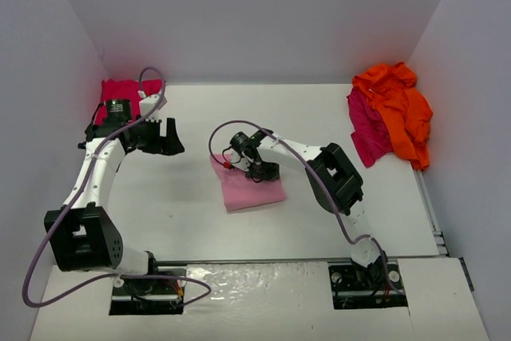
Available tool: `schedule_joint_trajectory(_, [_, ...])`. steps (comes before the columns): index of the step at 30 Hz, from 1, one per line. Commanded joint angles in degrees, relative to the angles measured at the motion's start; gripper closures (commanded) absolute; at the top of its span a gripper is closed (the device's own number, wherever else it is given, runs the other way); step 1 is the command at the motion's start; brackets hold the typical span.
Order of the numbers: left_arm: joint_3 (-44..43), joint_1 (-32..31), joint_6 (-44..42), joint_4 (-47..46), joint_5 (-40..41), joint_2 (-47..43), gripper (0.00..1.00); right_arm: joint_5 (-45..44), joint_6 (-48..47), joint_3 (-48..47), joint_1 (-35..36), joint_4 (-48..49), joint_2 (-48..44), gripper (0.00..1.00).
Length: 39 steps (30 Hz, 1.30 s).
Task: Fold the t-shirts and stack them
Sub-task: Fold the tshirt, then neatly place the folded tshirt to the corner
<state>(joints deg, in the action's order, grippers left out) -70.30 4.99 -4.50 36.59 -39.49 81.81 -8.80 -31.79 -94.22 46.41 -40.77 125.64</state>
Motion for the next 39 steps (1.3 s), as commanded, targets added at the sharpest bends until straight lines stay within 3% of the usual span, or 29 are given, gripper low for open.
schedule_joint_trajectory(1, [-1.12,-0.12,1.89,-2.81,-5.70,2.21,0.20,7.20,1.45,-1.51,1.61,0.96,-0.94,1.00])
schedule_joint_trajectory(8, [-3.09,-2.30,2.39,-0.42,-8.24,8.02,0.20,3.43,1.93,-4.03,1.08,0.79,-4.69,1.00])
schedule_joint_trajectory(13, [-2.59,-7.13,1.27,2.56,-6.91,10.68,0.19,1.24,-0.21,-3.98,-2.70,0.08,-17.21,1.00])
schedule_joint_trajectory(22, [-0.34,-10.09,3.68,0.70,-6.37,16.44,0.15,11.32,-0.64,-5.20,-16.07,0.31,-35.18,1.00])
schedule_joint_trajectory(26, [-0.10,-10.18,3.62,0.94,-5.30,18.05,0.15,12.52,-0.46,-2.95,-19.25,0.70,-38.91,1.00])
schedule_joint_trajectory(37, [-2.00,-12.66,3.46,3.03,-1.21,24.35,0.15,14.76,1.26,-1.13,-19.43,1.66,-39.78,0.99])
schedule_joint_trajectory(39, [-2.20,-13.22,3.12,3.05,-1.61,25.44,0.07,15.28,1.54,-0.89,-19.43,1.74,-40.19,0.99])
